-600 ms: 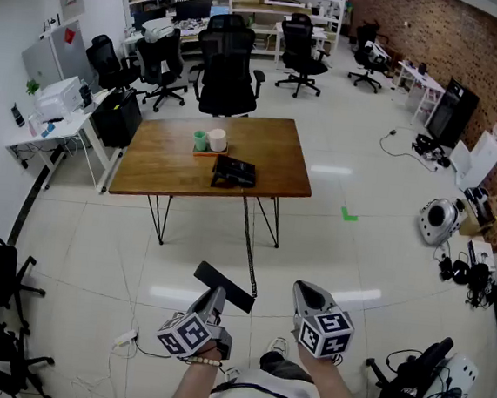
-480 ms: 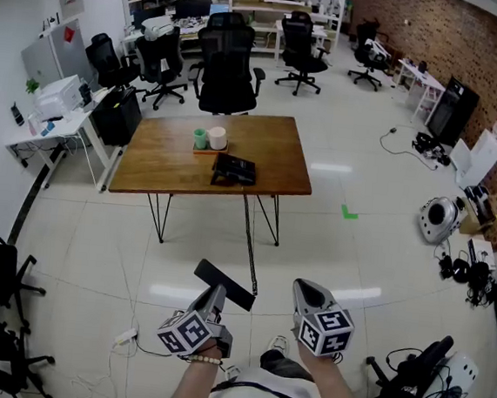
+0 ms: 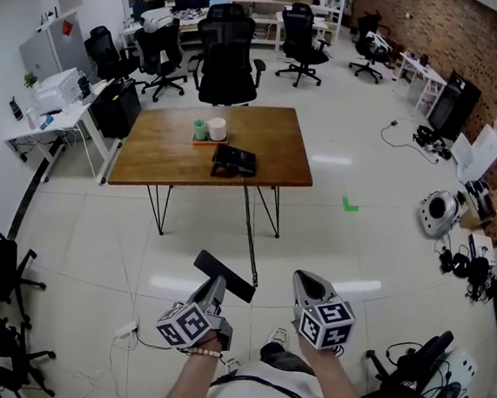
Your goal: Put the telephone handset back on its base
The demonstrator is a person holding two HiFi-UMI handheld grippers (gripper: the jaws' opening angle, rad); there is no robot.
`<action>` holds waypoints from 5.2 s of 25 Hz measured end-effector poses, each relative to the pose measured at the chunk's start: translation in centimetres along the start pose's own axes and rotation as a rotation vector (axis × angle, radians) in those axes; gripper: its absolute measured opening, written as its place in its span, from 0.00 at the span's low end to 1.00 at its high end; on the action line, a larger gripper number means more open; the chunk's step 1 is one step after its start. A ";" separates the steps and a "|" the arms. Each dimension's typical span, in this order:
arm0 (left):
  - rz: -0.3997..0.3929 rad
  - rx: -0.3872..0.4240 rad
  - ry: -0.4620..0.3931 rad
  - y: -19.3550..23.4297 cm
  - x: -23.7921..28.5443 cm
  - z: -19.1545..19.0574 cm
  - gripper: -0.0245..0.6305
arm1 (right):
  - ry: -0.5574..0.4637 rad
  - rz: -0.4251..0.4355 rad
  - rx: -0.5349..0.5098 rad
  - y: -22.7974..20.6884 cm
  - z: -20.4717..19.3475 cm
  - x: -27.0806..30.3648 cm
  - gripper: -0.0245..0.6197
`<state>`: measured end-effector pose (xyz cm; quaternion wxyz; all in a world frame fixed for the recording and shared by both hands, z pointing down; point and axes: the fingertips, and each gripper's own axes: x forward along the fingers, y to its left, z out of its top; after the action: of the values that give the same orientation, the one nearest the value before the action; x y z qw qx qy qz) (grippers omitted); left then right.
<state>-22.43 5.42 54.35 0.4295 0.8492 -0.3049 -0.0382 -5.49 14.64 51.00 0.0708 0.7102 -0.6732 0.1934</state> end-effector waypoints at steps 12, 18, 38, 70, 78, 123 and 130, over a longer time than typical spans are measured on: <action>0.005 0.001 0.000 0.1 0.8 0.3 0.14 | -0.003 0.000 0.003 -0.7 0.4 0.7 0.04; 0.022 -0.002 -0.012 0.4 1.1 0.4 0.14 | -0.010 -0.018 0.017 -2.3 0.3 0.4 0.04; 0.114 -0.008 -0.095 -2.3 11.3 0.3 0.14 | -0.007 0.065 0.042 -14.6 2.6 4.8 0.04; 0.174 -0.095 -0.167 1.9 27.9 7.0 0.14 | 0.064 0.157 -0.030 -23.4 9.0 20.6 0.04; 0.172 -0.135 -0.238 4.3 33.3 9.9 0.14 | 0.089 0.219 -0.076 -24.3 12.5 27.1 0.04; 0.231 -0.297 -0.449 20.8 44.9 11.4 0.14 | 0.196 0.344 -0.103 -30.4 16.4 42.1 0.04; 0.248 -0.316 -0.436 21.5 45.2 11.3 0.14 | 0.205 0.348 -0.104 -30.5 16.0 42.2 0.04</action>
<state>0.08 -37.00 72.33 0.4821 0.6998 -0.4818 -0.2140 28.21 -27.82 56.87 0.1409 0.5553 -0.7840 0.2390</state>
